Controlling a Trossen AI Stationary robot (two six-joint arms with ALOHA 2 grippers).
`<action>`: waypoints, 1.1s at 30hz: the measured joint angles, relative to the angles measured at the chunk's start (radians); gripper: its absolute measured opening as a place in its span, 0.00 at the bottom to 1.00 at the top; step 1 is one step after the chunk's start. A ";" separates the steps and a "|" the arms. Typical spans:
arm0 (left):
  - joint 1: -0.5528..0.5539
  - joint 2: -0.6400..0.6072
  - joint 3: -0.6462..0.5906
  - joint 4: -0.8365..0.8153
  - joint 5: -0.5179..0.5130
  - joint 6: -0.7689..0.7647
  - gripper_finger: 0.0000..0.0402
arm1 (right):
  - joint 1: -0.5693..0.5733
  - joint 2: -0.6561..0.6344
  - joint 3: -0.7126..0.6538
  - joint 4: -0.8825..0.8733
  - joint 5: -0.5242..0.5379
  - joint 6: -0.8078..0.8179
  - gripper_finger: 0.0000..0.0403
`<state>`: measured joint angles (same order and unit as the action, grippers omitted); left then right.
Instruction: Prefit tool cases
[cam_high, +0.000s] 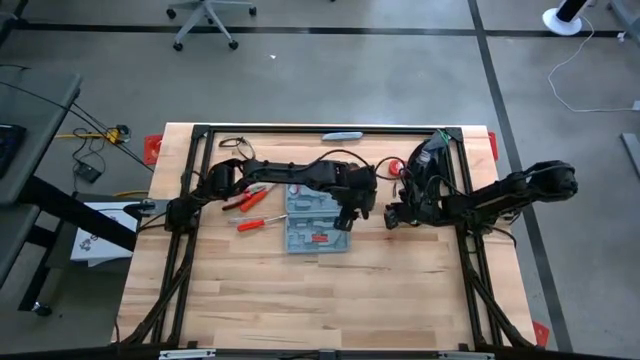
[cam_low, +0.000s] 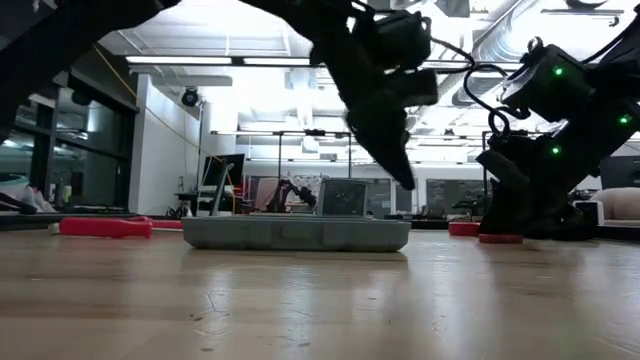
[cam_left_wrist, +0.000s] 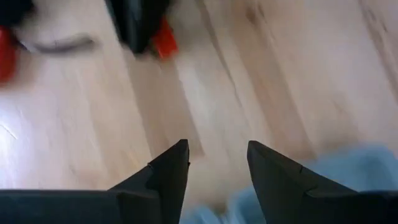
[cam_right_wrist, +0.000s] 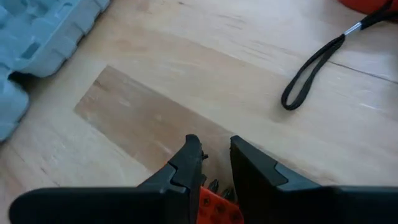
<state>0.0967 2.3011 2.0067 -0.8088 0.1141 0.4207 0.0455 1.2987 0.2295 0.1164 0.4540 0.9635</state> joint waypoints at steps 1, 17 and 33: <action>-0.003 -0.015 -0.001 -0.033 -0.002 0.001 0.38 | 0.003 -0.001 0.000 -0.003 0.002 0.000 0.19; 0.015 -0.617 -0.450 0.073 -0.112 -0.110 0.30 | 0.003 -0.002 0.001 -0.012 0.010 -0.028 0.19; -0.010 -0.621 -1.078 0.968 -0.099 -0.316 0.30 | 0.009 0.000 0.000 0.031 0.009 0.005 0.19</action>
<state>0.0868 1.6804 0.9283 0.1597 0.0150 0.1046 0.0549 1.2987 0.2295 0.1478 0.4633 0.9689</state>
